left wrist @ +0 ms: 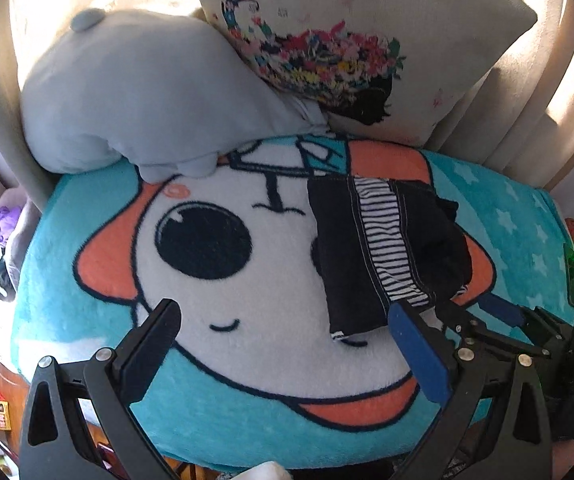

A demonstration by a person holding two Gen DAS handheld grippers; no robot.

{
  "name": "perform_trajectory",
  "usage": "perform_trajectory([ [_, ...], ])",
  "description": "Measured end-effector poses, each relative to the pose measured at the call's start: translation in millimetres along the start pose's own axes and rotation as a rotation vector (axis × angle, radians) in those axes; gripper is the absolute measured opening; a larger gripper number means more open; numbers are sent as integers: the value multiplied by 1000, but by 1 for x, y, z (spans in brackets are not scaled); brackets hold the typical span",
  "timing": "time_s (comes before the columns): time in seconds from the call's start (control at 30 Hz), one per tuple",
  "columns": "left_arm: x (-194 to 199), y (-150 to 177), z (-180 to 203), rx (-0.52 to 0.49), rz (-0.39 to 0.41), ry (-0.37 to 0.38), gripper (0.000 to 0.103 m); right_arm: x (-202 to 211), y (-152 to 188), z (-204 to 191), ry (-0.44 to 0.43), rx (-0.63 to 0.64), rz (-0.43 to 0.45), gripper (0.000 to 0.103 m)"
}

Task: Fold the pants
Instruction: 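Set the folded bundle down and open both grippers, pulling them back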

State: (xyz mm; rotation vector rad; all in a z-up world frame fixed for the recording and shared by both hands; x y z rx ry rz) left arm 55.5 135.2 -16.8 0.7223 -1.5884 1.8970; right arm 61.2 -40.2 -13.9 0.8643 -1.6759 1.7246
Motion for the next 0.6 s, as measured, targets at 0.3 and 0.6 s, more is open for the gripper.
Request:
perform_trajectory([
  [0.3,-19,12,5,68,-71,-10,103,-2,-1,15,2,17,5,66],
  [0.6,-27,21,19,97,-115,-41,103,-3,-5,38,-24,18,2,66],
])
Point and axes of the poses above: each gripper's, at about its wrist camera, not at the fingertips, and x roughly against the way its jaws point, z to its right, y to its underside, the point moved 6 cm from there along -x, roughly the way its jaws point, and after that the axes turned 13 degrees about z, right-handed, at the moved point
